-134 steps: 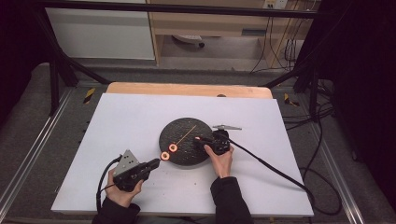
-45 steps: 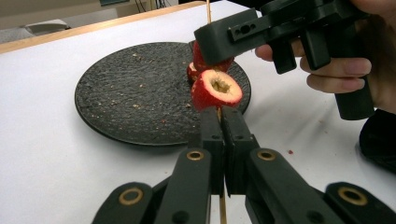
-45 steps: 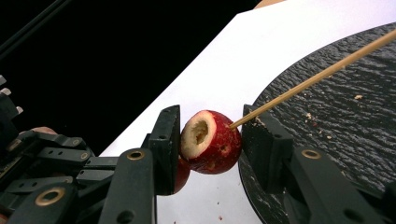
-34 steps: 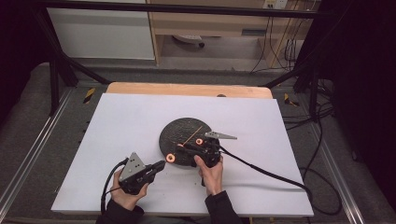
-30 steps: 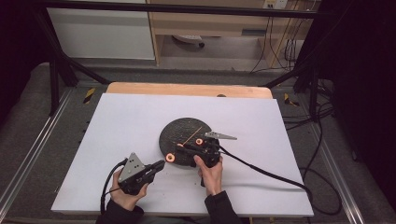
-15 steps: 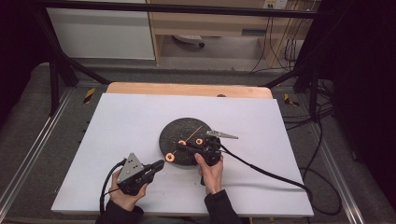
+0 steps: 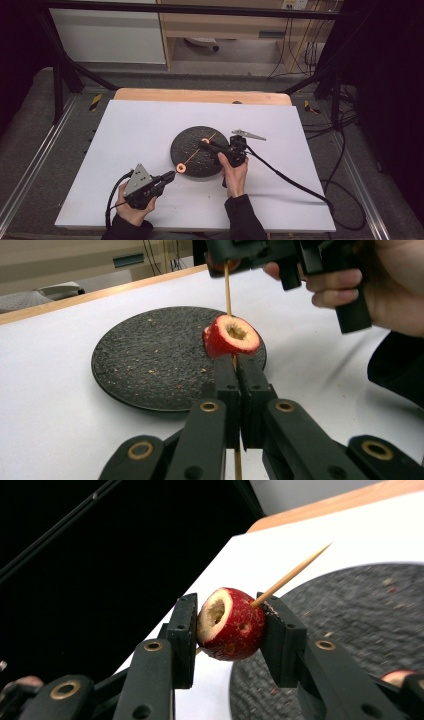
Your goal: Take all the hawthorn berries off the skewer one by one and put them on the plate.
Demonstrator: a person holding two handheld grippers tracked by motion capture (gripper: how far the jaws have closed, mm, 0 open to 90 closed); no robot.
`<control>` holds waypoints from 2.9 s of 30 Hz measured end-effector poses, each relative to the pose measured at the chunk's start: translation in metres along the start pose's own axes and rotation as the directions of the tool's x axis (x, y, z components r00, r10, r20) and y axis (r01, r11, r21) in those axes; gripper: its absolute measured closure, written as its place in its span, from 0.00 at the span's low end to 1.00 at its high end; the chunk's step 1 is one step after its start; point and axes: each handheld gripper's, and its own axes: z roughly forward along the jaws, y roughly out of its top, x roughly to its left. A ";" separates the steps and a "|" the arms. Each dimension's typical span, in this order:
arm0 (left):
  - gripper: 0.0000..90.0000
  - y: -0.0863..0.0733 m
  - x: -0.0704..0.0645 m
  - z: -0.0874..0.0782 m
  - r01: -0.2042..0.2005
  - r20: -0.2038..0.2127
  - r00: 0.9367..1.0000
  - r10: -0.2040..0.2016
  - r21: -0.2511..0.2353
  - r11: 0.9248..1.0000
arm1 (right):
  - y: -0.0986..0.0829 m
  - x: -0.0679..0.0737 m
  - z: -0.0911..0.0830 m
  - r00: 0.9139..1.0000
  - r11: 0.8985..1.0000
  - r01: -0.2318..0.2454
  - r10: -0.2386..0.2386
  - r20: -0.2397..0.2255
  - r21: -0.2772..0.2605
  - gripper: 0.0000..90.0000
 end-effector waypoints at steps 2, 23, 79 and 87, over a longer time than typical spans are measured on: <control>0.98 0.000 0.000 0.000 0.000 0.000 1.000 0.000 -0.001 1.000 | 0.006 -0.004 -0.002 1.000 1.000 -0.005 0.005 0.014 -0.004 0.70; 0.98 -0.001 0.005 -0.003 0.014 -0.013 1.000 -0.014 0.002 1.000 | 0.044 -0.032 -0.012 0.990 0.998 0.022 -0.014 0.138 -0.053 0.70; 0.98 -0.004 0.012 0.001 0.028 -0.030 0.999 -0.028 0.031 0.999 | -0.002 -0.030 -0.008 0.971 0.980 0.136 -0.161 0.178 0.144 0.14; 0.98 -0.004 0.012 0.002 0.030 -0.035 0.999 -0.029 0.033 0.999 | -0.014 -0.016 -0.014 0.980 0.980 0.122 -0.144 0.140 0.159 0.04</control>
